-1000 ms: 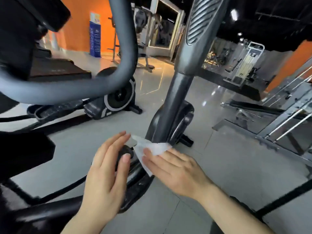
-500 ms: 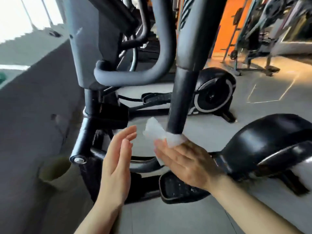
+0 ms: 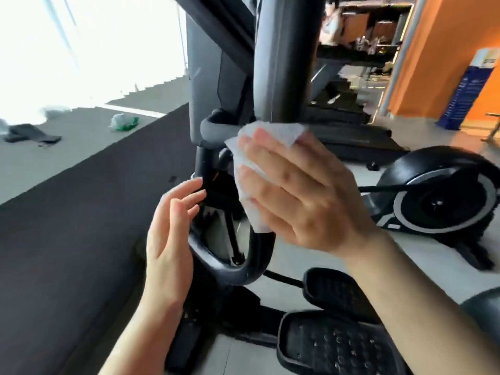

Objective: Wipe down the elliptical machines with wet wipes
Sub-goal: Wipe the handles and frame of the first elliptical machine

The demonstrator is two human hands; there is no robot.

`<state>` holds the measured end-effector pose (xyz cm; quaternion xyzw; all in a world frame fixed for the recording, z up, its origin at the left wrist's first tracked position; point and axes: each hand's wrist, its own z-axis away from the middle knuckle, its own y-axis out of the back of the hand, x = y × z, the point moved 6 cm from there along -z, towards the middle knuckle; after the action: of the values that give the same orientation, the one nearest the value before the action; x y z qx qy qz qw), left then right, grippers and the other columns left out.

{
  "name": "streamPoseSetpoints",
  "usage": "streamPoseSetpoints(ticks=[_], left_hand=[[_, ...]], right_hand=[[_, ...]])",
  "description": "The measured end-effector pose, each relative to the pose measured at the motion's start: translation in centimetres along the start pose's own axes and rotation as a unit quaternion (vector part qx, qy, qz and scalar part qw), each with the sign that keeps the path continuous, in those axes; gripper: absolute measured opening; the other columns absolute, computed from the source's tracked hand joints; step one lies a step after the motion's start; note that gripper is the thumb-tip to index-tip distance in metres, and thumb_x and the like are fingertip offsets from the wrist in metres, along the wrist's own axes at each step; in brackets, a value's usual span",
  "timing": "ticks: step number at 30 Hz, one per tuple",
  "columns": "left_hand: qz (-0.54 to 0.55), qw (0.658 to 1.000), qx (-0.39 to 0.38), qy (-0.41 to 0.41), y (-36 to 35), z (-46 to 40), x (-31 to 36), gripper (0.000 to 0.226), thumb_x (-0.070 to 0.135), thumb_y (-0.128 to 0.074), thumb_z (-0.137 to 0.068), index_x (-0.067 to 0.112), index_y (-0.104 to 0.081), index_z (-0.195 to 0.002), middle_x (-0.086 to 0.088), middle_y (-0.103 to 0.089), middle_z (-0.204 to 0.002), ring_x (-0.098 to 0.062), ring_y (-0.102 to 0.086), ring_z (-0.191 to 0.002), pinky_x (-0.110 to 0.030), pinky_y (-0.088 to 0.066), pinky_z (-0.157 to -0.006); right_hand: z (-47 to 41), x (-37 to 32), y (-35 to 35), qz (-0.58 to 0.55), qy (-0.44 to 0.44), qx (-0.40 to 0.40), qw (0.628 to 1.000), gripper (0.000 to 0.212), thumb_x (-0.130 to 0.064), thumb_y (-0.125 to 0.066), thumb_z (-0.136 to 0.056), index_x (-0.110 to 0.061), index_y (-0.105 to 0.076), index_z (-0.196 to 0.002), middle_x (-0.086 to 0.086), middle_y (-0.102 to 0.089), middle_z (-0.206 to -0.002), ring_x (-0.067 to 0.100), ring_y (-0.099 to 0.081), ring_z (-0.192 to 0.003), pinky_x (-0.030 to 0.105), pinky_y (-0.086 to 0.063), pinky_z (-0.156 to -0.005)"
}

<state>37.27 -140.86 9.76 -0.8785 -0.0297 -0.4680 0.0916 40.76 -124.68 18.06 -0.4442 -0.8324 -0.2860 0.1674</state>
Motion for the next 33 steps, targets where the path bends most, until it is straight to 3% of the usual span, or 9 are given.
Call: streamPoseSetpoints(ticks=[4, 8, 14, 18, 22, 26, 30, 33], left_hand=[[-0.04, 0.995, 0.086, 0.022, -1.5, 3.5, 0.7, 0.037, 0.046, -0.038, -0.096, 0.026, -0.063, -0.115, 0.003, -0.067, -0.121, -0.022, -0.062, -0.116, -0.043, -0.048, -0.102], [-0.089, 0.974, 0.191, 0.083, -3.0, 9.3, -0.2, 0.033, 0.042, -0.039, -0.097, 0.026, -0.063, -0.114, 0.006, -0.068, -0.119, -0.013, -0.062, -0.114, -0.042, -0.046, -0.103], [-0.173, 0.915, 0.346, 0.112, -1.2, 16.1, 1.7, 0.025, 0.045, -0.04, -0.091, 0.041, -0.061, -0.105, 0.011, -0.067, -0.114, -0.008, -0.063, -0.107, -0.047, -0.044, -0.106], [-0.203, 0.909, 0.35, 0.105, -1.8, 17.7, 3.0, 0.025, 0.046, -0.04, -0.092, 0.04, -0.061, -0.104, 0.018, -0.066, -0.111, -0.007, -0.062, -0.108, -0.044, -0.045, -0.106], [-0.217, 0.91, 0.336, 0.112, -2.4, 18.1, 2.8, 0.025, 0.048, -0.04, -0.091, 0.042, -0.061, -0.103, 0.028, -0.065, -0.106, -0.004, -0.062, -0.108, -0.044, -0.045, -0.104], [-0.224, 0.913, 0.322, 0.113, -2.4, 17.8, 2.8, 0.026, 0.048, -0.04, -0.092, 0.04, -0.062, -0.104, 0.028, -0.065, -0.107, -0.003, -0.062, -0.108, -0.041, -0.046, -0.103], [-0.218, 0.916, 0.315, 0.117, -2.5, 17.6, 2.4, 0.026, 0.048, -0.039, -0.09, 0.041, -0.062, -0.102, 0.018, -0.066, -0.111, -0.003, -0.063, -0.105, -0.037, -0.048, -0.099], [-0.216, 0.919, 0.302, 0.13, -3.0, 17.5, 1.6, 0.027, 0.048, -0.039, -0.089, 0.039, -0.062, -0.102, 0.014, -0.065, -0.112, -0.006, -0.063, -0.105, -0.037, -0.049, -0.096]], right_hand=[[0.6, 1.6, -0.3, -0.077, 0.034, 0.031, 0.996, 0.032, -0.014, -0.048, -0.098, -0.004, -0.067, -0.122, 0.012, -0.048, -0.143, 0.026, -0.041, -0.135, 0.037, -0.023, -0.12], [5.8, -0.5, -2.8, -0.093, 0.06, 0.033, 0.993, 0.036, -0.013, -0.042, -0.103, -0.01, -0.059, -0.134, 0.009, -0.038, -0.147, 0.026, -0.037, -0.139, 0.038, -0.024, -0.12], [14.2, -7.5, -7.7, -0.129, 0.194, -0.057, 0.971, 0.036, -0.008, -0.037, -0.104, -0.01, -0.069, -0.12, 0.003, -0.06, -0.135, 0.015, -0.041, -0.135, 0.035, -0.011, -0.123], [15.1, -6.9, -8.0, -0.112, 0.276, -0.031, 0.954, 0.034, -0.003, -0.047, -0.097, -0.006, -0.064, -0.126, 0.005, -0.054, -0.142, 0.017, -0.04, -0.138, 0.036, -0.015, -0.122], [9.0, -2.4, -5.2, -0.114, 0.222, 0.065, 0.966, 0.037, -0.009, -0.048, -0.1, -0.007, -0.057, -0.136, 0.01, -0.047, -0.147, 0.02, -0.039, -0.139, 0.038, -0.015, -0.122], [3.0, 1.6, -2.6, -0.132, 0.166, 0.126, 0.969, 0.027, -0.019, -0.052, -0.102, -0.005, -0.068, -0.118, 0.015, -0.056, -0.139, 0.027, -0.044, -0.135, 0.039, -0.02, -0.121], [5.0, 0.1, -3.3, -0.142, 0.166, 0.109, 0.97, 0.022, -0.016, -0.053, -0.1, -0.007, -0.07, -0.111, 0.015, -0.056, -0.139, 0.027, -0.044, -0.135, 0.04, -0.028, -0.118], [8.8, -2.8, -4.9, -0.148, 0.236, 0.075, 0.957, 0.024, -0.007, -0.05, -0.1, -0.006, -0.067, -0.117, 0.014, -0.059, -0.136, 0.027, -0.048, -0.133, 0.042, -0.033, -0.116]])
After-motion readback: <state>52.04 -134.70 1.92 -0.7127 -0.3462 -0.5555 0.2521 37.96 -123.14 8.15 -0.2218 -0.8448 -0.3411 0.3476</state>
